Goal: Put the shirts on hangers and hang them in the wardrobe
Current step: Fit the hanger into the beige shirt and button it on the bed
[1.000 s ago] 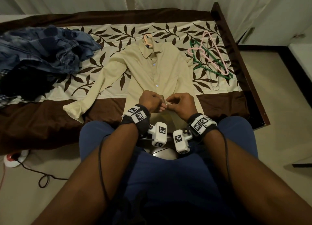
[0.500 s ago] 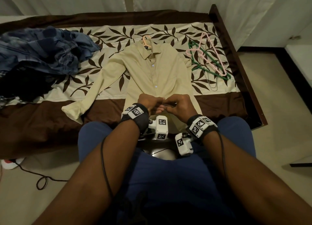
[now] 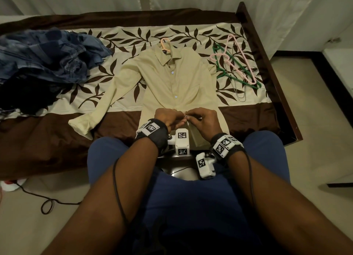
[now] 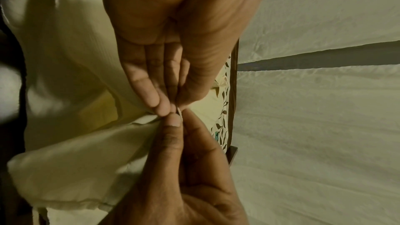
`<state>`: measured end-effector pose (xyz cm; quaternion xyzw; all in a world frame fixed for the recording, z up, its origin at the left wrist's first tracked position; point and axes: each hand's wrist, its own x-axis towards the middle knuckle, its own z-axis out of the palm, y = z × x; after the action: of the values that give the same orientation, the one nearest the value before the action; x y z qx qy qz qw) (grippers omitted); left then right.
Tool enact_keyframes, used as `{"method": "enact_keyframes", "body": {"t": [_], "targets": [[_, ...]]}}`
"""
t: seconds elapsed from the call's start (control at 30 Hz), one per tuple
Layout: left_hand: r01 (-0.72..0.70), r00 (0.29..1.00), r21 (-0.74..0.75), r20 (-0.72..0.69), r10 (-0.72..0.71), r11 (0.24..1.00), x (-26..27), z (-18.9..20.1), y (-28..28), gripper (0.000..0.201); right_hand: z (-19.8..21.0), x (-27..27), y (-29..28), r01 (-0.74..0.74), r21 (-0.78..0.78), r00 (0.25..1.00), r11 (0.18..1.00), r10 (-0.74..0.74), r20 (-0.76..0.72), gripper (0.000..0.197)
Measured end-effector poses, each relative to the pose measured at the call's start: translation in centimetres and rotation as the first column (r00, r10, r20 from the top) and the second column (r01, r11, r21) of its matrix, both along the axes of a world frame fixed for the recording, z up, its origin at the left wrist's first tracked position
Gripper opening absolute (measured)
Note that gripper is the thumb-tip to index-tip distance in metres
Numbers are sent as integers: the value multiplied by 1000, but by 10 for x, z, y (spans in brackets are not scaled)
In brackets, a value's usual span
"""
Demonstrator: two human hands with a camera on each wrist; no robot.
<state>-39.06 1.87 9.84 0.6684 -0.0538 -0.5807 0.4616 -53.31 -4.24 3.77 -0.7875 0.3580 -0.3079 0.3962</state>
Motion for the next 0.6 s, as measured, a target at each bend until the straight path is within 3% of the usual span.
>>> {"method": "enact_keyframes", "body": {"t": [0.33, 0.5, 0.6], "targets": [[-124, 968, 20, -216, 125, 992, -8, -6, -2, 5, -1, 2, 1, 48, -178, 994, 983, -64, -85, 10], [-158, 984, -48, -92, 153, 986, -8, -11, -2, 15, 1, 3, 0, 107, -60, 993, 992, -110, -38, 8], [-135, 988, -90, -87, 127, 987, -10, -12, -1, 8, -1, 3, -1, 104, -48, 994, 993, -106, -32, 10]]}}
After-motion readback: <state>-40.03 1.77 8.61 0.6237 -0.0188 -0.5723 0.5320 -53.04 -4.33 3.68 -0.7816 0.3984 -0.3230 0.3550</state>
